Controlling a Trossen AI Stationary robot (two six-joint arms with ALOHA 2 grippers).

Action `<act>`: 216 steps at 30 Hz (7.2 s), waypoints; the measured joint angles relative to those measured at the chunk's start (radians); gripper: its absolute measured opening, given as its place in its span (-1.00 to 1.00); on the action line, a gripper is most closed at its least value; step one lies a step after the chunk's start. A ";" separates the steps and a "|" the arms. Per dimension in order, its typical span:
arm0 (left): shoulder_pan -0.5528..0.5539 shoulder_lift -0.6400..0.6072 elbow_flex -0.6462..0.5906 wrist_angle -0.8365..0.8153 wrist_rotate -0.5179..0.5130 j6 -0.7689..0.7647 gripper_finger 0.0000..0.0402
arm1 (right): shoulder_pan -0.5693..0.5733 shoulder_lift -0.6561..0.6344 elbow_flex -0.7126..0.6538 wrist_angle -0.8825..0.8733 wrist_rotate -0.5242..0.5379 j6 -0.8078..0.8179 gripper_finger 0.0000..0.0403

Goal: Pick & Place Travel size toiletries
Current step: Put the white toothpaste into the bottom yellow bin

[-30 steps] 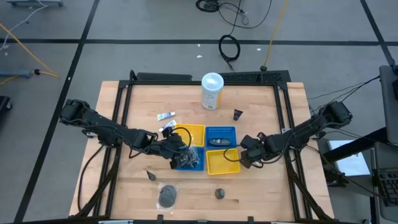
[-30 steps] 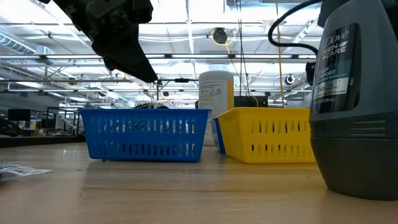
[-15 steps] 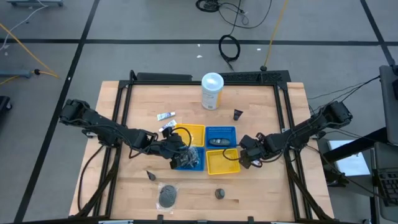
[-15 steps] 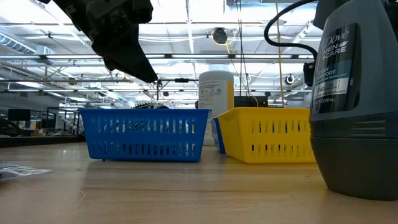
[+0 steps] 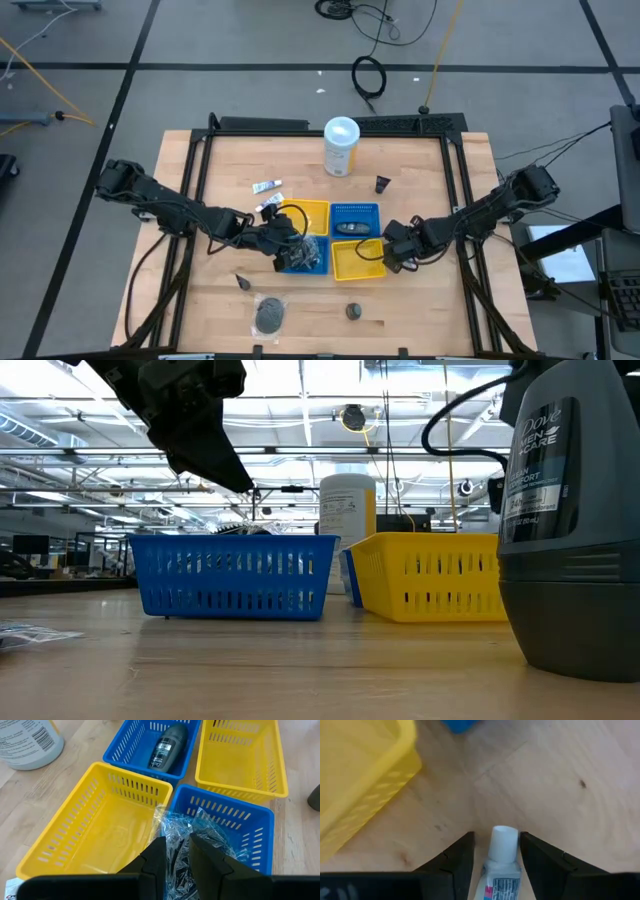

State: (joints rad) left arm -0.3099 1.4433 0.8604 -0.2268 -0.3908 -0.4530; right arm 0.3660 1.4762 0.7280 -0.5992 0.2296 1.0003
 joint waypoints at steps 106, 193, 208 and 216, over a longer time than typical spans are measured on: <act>0.003 -0.001 0.000 0.012 -0.089 0.026 -0.60 | 0.002 0.009 0.166 0.551 0.055 -0.529 -0.30; 0.825 0.256 0.002 -0.137 0.406 0.659 -0.24 | 0.002 0.009 0.166 0.580 0.053 -0.576 -0.33; 0.824 0.270 0.003 -0.142 0.397 0.676 -0.49 | 0.002 0.009 0.165 0.580 0.055 -0.576 -0.33; 0.825 0.256 0.000 -0.137 0.387 0.660 -0.79 | 0.002 0.009 0.165 0.580 0.056 -0.578 -0.35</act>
State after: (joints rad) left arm 0.5152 1.6991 0.8606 -0.3638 -0.0038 0.2068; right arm 0.3683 1.4853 0.8932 -0.0189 0.2855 0.4221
